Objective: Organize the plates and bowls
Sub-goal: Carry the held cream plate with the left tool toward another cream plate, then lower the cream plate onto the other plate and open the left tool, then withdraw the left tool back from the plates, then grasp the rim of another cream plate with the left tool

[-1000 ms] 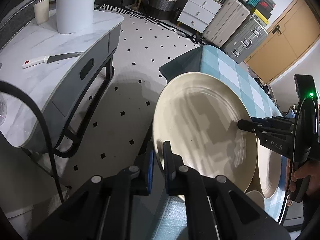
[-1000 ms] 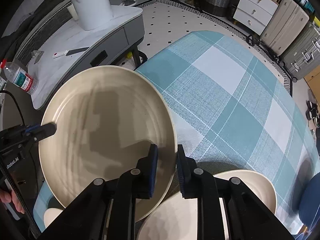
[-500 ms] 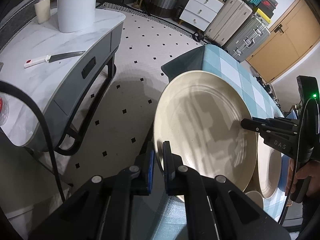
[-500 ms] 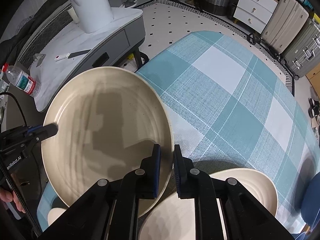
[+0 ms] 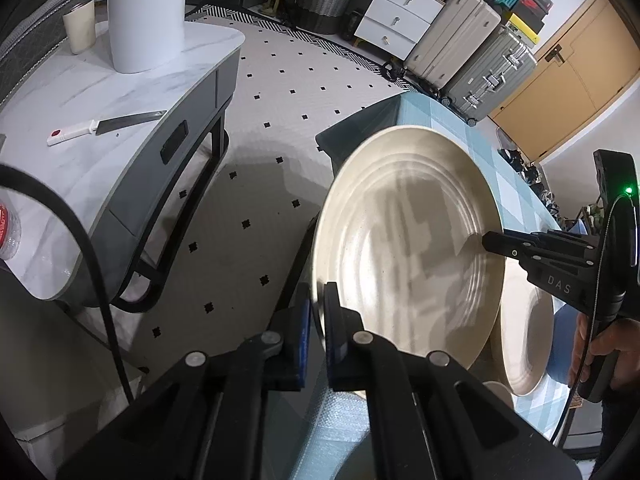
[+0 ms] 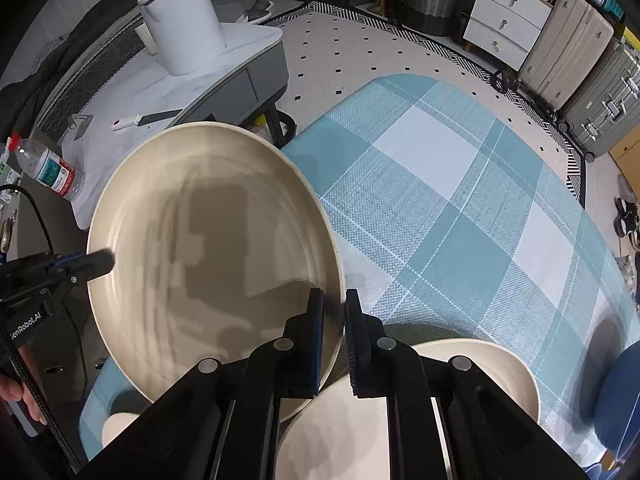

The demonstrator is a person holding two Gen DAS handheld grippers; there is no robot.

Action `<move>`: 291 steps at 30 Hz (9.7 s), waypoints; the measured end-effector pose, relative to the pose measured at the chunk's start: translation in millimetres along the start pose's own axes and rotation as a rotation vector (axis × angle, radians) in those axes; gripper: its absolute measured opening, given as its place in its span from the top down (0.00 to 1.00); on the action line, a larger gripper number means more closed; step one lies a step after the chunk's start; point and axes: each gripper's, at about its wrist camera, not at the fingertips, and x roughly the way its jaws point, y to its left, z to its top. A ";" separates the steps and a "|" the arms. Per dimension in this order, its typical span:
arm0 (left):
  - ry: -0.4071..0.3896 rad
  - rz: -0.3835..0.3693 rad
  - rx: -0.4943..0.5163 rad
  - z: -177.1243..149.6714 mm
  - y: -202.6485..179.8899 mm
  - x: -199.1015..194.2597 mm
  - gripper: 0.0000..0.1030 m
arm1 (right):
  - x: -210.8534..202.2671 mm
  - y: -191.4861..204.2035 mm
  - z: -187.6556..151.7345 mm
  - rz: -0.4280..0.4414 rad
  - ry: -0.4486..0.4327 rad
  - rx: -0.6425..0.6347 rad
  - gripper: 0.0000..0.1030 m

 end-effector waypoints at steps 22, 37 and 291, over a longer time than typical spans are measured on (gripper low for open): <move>0.066 -0.060 -0.054 8.6 4.4 -1.0 0.98 | -6.9 -9.3 9.7 0.018 -0.012 0.034 0.92; 0.083 -0.092 -0.062 15.8 -2.5 -17.4 0.98 | -33.9 -13.3 16.1 0.003 -0.049 0.045 0.92; -0.239 0.159 0.603 -68.0 -232.1 -34.1 0.04 | -208.0 2.6 -420.7 -0.261 -0.858 0.284 0.01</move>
